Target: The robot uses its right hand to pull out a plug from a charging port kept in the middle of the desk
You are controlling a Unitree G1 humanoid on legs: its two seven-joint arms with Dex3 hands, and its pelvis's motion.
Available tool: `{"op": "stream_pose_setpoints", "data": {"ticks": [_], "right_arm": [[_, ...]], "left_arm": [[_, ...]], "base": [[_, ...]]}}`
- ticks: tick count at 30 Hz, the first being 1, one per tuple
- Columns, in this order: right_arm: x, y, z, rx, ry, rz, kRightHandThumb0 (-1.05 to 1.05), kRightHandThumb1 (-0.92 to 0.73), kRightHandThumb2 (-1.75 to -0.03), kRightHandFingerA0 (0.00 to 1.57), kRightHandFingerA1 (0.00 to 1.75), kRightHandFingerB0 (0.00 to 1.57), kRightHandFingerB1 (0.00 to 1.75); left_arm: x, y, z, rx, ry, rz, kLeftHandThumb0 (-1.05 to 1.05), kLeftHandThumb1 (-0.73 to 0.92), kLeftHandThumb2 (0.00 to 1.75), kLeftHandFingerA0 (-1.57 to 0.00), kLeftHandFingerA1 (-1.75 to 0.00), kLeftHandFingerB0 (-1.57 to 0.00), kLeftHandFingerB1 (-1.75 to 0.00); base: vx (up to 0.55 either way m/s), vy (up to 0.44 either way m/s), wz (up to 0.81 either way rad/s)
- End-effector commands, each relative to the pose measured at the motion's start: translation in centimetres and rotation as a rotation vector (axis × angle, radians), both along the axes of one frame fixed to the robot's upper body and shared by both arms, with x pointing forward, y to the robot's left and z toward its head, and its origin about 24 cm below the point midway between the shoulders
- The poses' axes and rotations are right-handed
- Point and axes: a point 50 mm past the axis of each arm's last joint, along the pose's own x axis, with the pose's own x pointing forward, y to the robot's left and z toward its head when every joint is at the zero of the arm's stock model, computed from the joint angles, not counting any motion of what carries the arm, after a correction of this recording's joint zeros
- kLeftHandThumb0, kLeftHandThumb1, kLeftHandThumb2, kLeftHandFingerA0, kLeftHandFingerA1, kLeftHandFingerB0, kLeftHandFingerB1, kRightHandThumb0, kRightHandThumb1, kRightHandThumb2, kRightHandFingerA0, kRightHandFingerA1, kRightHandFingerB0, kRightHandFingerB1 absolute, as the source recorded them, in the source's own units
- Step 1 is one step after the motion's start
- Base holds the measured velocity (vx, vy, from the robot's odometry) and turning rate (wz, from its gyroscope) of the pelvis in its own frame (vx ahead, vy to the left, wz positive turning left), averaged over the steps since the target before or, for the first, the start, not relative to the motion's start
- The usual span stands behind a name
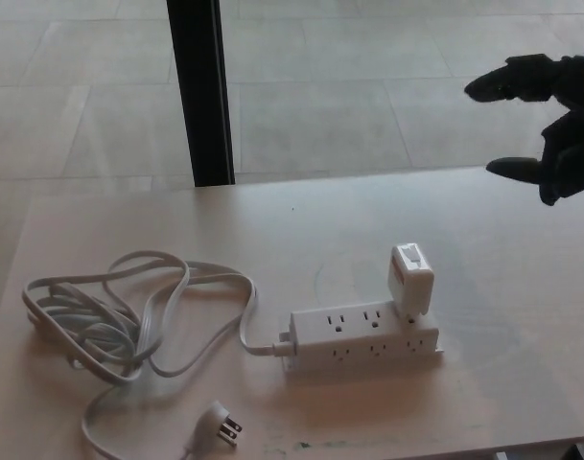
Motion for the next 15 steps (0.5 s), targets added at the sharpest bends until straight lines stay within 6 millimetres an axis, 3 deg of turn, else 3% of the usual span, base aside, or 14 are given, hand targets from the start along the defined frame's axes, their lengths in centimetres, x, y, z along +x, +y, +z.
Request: {"op": "stream_pose_setpoints", "data": {"ticks": [1,2,3,4,10,14,15], "right_arm": [[0.9,1.8,0.0,-0.272,0.043,0.067,-0.93,-0.63,-0.60,0.97,1.04,0.24,0.34],[1.0,2.1,-0.1,-0.287,0.038,0.080,-0.97,-0.51,-0.78,0.99,1.09,0.20,0.41],[1.2,2.4,-0.1,-0.310,0.043,0.080,-0.98,-0.51,-0.77,1.03,1.13,0.20,0.42],[1.3,2.5,-0.1,-0.319,0.043,0.084,-0.91,-0.64,-0.59,0.91,0.97,0.22,0.36],[1.6,4.1,-0.5,-0.479,-0.004,0.135,-0.96,-0.68,-0.61,1.10,1.09,0.22,0.37],[1.6,5.0,-0.5,-0.519,-0.020,0.155,-0.89,-0.66,-0.60,1.03,1.05,0.19,0.36],[1.6,5.2,-0.5,-0.534,-0.023,0.158,-0.89,-0.66,-0.60,1.02,1.12,0.18,0.36]], "left_arm": [[0.2,1.4,1.5,0.045,-0.019,-0.020,-0.76,0.92,0.72,-0.73,-0.53,-0.48,-0.41],[0.2,1.4,1.5,0.033,-0.033,-0.005,-0.75,0.92,0.69,-0.75,-0.53,-0.51,-0.42],[0.2,1.4,1.5,0.036,-0.032,0.002,-0.76,0.92,0.69,-0.75,-0.53,-0.51,-0.41],[0.3,1.4,1.5,0.038,-0.032,0.002,-0.76,0.92,0.68,-0.76,-0.53,-0.53,-0.42],[0.4,1.7,1.9,0.056,-0.027,-0.028,-0.75,0.92,0.72,-0.73,-0.53,-0.49,-0.42],[0.7,1.7,1.8,0.041,-0.046,-0.008,-0.75,0.92,0.70,-0.74,-0.54,-0.49,-0.41],[0.6,1.7,1.8,0.037,-0.050,-0.005,-0.75,0.92,0.69,-0.75,-0.53,-0.51,-0.41]], "base": [[0.00,0.000,0.00],[0.00,0.000,0.00],[0.00,0.000,0.00],[0.00,0.000,0.00],[0.00,0.000,0.00],[0.00,0.000,0.00],[0.00,0.000,0.00]]}}
